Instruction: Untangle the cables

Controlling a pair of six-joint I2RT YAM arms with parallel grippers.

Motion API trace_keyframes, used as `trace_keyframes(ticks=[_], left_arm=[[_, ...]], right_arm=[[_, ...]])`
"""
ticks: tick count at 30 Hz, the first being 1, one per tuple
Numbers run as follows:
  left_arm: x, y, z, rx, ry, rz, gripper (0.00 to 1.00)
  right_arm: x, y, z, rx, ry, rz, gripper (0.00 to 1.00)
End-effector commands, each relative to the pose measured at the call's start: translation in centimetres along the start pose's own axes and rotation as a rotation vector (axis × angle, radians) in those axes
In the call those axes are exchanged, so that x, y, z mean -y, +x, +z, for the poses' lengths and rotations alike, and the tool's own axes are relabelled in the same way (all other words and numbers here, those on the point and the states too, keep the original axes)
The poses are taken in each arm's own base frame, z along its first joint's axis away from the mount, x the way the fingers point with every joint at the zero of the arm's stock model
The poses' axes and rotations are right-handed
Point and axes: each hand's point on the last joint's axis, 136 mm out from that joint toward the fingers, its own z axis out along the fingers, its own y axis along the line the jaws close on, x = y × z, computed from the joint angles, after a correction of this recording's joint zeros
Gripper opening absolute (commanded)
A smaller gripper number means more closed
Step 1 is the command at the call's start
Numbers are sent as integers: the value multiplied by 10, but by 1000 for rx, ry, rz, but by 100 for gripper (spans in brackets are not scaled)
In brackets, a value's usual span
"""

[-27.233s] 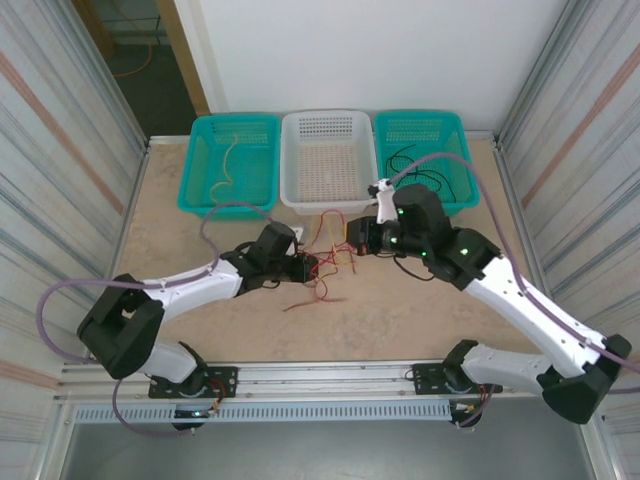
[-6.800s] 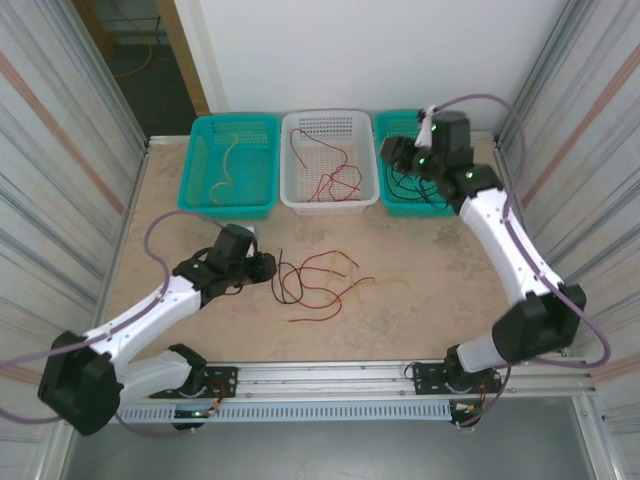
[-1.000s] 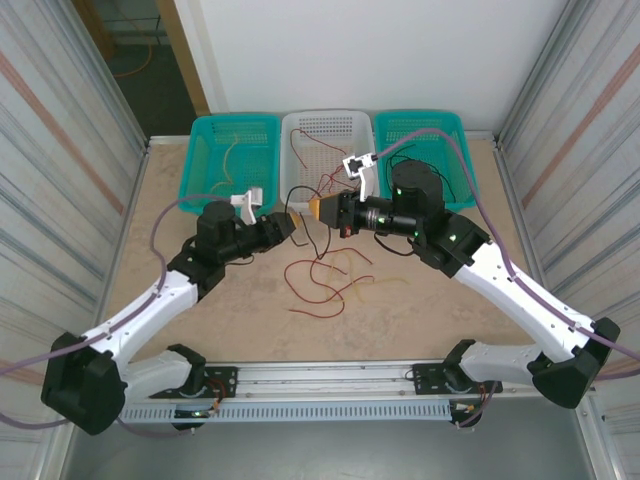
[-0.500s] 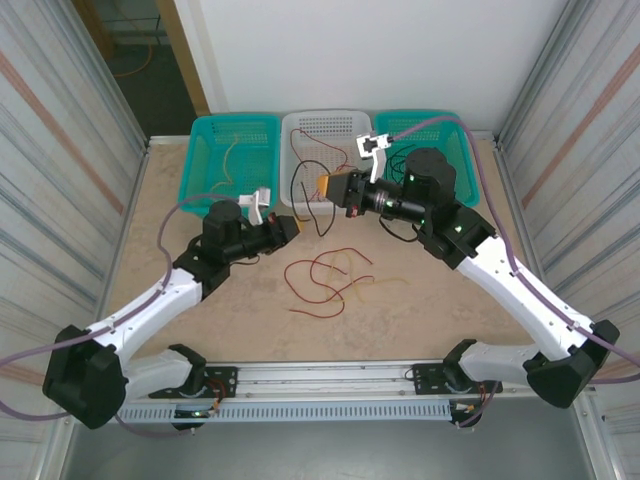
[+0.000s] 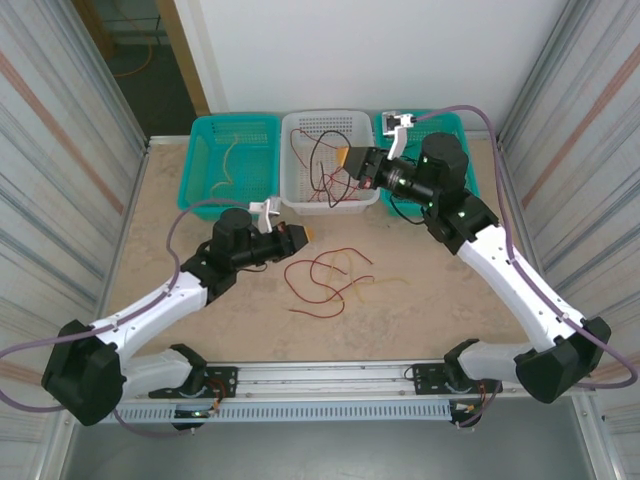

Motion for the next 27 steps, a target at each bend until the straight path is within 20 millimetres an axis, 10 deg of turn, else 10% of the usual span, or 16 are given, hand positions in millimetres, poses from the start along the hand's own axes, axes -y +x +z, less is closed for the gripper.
trace_keyframes(ticks=[1,17,22,27], left_arm=[[2,-7,-5,14,-17,41,6],[-45,5,-43,-17,-340,168,48],[-61,13,-50,-47,-417,190,54],[-83,30,-50,-151,-509,209,57]], right_arm=[[10,-20,-12,45,52,-34,0],[258,-105,-34,104,593,183,0],[328,-97,-31,38,688,299,36],[328,-92,-39,39,698,312,59]])
